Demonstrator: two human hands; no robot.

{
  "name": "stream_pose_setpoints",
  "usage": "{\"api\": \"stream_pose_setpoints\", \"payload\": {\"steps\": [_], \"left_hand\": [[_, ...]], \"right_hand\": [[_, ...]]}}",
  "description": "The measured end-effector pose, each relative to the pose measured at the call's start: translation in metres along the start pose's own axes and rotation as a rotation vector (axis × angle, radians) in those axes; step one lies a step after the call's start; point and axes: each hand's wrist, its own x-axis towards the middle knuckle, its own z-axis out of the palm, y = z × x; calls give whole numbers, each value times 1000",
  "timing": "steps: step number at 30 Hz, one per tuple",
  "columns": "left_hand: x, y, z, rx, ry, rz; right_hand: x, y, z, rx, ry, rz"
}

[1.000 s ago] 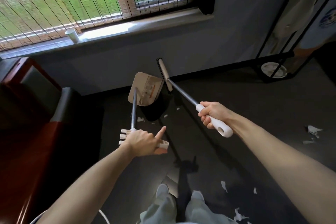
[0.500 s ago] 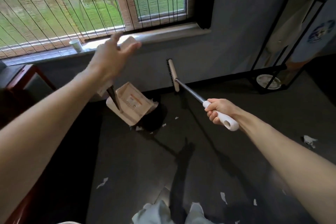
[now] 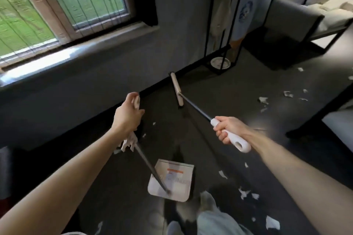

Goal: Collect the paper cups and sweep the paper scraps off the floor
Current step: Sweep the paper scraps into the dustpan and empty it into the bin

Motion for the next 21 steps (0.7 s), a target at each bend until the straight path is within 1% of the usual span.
{"api": "stream_pose_setpoints", "payload": {"steps": [4, 7, 11, 14, 17, 21], "left_hand": [[-3, 23, 49, -6, -157, 103], [-4, 48, 86, -31, -231, 181], [10, 97, 150, -15, -377, 304], [32, 141, 193, -4, -455, 350], [58, 188, 224, 2, -480, 365], [99, 246, 257, -11, -444, 414]], "right_hand": [[-21, 31, -30, 112, 120, 30], [-33, 44, -53, 135, 188, 55], [-40, 46, -105, 181, 277, 68], [-32, 36, -152, 213, 316, 63], [-21, 15, -197, 257, 352, 59], [-3, -24, -254, 306, 345, 10]]}}
